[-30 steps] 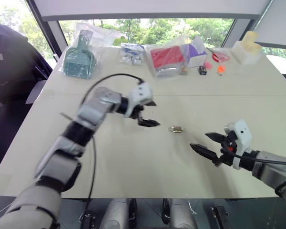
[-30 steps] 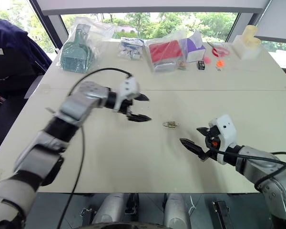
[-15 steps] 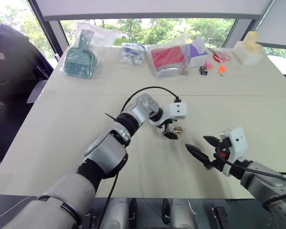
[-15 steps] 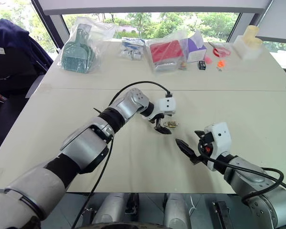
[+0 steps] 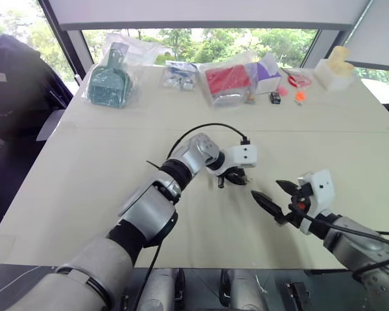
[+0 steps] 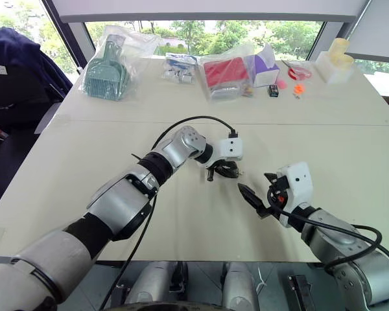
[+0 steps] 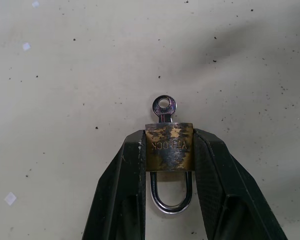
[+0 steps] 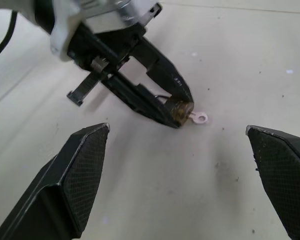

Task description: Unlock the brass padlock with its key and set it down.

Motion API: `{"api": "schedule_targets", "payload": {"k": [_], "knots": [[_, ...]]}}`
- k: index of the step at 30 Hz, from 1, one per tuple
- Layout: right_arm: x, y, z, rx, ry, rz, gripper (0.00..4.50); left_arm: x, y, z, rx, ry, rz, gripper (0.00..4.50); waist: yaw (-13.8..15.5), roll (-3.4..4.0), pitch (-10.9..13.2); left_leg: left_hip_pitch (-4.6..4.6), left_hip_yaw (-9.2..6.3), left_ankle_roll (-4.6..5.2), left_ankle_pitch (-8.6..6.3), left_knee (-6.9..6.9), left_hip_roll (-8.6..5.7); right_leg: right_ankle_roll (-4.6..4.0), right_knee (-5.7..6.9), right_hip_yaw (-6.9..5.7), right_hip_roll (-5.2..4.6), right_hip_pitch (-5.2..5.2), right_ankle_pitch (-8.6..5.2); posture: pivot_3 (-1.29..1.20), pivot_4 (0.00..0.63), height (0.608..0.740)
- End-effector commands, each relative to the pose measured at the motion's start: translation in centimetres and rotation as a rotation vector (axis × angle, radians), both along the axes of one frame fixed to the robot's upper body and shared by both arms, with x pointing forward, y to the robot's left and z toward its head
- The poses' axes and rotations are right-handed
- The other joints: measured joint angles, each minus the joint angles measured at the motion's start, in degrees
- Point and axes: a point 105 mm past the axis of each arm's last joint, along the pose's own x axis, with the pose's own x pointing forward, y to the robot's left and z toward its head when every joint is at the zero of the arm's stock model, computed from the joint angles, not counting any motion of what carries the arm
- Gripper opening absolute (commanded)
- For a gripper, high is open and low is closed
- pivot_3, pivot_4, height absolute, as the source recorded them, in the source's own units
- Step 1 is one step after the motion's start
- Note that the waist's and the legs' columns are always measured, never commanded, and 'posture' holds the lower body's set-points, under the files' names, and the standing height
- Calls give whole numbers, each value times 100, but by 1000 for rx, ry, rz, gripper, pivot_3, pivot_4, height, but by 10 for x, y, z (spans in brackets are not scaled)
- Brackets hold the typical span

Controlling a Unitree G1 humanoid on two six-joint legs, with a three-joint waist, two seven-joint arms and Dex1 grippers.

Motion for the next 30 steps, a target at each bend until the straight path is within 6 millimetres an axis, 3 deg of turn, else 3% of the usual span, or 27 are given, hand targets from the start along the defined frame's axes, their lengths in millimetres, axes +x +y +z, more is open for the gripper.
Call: {"api": "schedule_targets", "payload": {"k": [1,3,8,16,26,29,30], "knots": [[10,9,11,119,-24,16,4500,18,33,25,-149,-47,43,758,-83,1,1,0,1,0,0,-2,4,0,2,1,2,-3,0,0,150,735],[18,13,22,244,-52,12,4500,18,46,59,-285,-97,-4,758,-173,7,5,-7,1,-2,1,-14,8,0,10,1,5,-21,0,0,150,735],[30,35,48,503,-90,78,4500,-2,72,97,-437,-235,-54,758,-123,15,6,-46,6,-68,41,-25,5,19,61,4,2,-86,14,0,150,735],[44,61,70,717,-91,129,4500,-28,81,108,-508,-366,-1,758,-132,18,7,-30,5,-19,13,-12,-5,-7,26,4,0,-41,8,0,150,735],[44,67,73,810,-63,142,4500,-31,76,117,-540,-390,20,758,-143,21,6,-21,6,-51,33,-16,-4,10,33,4,12,-35,16,0,150,735],[44,66,75,844,-67,130,3696,-31,75,118,-546,-390,17,758,-144,21,6,-21,6,-51,33,-17,-4,10,33,4,12,-35,16,0,150,735],[44,67,75,846,-65,129,3243,-31,75,119,-547,-390,14,758,-143,21,6,-21,6,-51,33,-17,-4,10,33,3,12,-35,16,0,150,735]]}}
